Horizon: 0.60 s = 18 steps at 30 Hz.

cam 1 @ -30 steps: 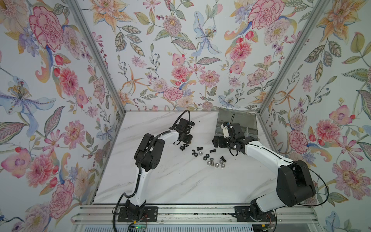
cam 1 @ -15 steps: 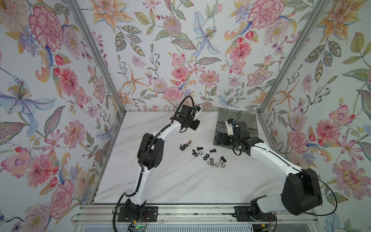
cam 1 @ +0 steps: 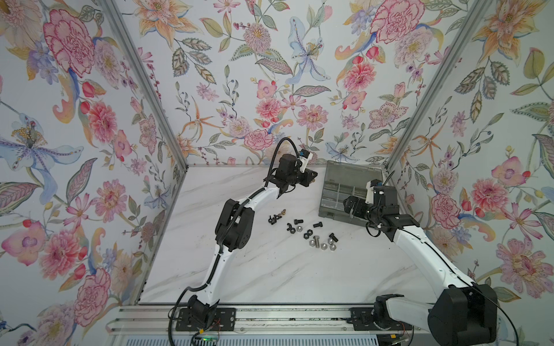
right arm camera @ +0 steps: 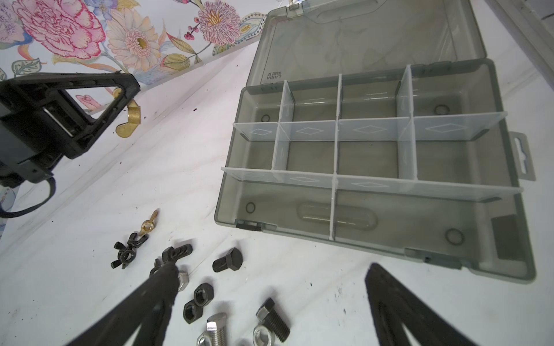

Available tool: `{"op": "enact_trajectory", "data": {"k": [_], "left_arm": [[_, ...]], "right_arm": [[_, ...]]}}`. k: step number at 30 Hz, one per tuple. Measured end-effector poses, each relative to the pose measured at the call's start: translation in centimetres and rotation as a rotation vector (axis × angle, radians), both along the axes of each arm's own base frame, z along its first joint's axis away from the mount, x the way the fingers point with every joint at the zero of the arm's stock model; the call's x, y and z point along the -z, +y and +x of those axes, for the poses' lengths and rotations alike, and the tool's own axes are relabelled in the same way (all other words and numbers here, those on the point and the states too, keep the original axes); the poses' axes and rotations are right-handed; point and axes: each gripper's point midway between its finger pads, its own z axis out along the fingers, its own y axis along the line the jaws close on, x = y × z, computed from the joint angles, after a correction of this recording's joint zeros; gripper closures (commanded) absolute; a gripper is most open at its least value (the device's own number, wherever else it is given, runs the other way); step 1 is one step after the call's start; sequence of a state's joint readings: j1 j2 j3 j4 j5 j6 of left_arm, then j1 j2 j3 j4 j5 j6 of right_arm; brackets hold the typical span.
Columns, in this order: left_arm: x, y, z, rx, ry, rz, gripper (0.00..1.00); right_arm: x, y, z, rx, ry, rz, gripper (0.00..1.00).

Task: Sort the screws and nuts into containers
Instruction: Place the nut into the container.

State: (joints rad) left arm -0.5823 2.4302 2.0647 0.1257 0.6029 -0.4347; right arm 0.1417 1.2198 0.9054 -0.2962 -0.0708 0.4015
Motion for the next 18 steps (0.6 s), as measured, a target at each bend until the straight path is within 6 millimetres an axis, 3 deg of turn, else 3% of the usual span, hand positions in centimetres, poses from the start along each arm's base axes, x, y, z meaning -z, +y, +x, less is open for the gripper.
{"op": "enact_trajectory", "data": {"k": [9, 12, 18], "left_arm": [[0.4, -6.8, -4.7, 0.145, -0.064, -0.089, 1.0], [0.3, -7.3, -5.1, 0.154, -0.076, -0.111, 1.0], [0.5, -7.4, -4.2, 0.123, -0.121, -0.141, 1.0]], "right_arm": [[0.9, -0.8, -0.4, 0.024, 0.022, 0.003, 0.01], [0.9, -0.8, -0.4, 0.025, 0.021, 0.004, 0.01], [1.0, -0.8, -0.4, 0.025, 0.022, 0.004, 0.01]]}}
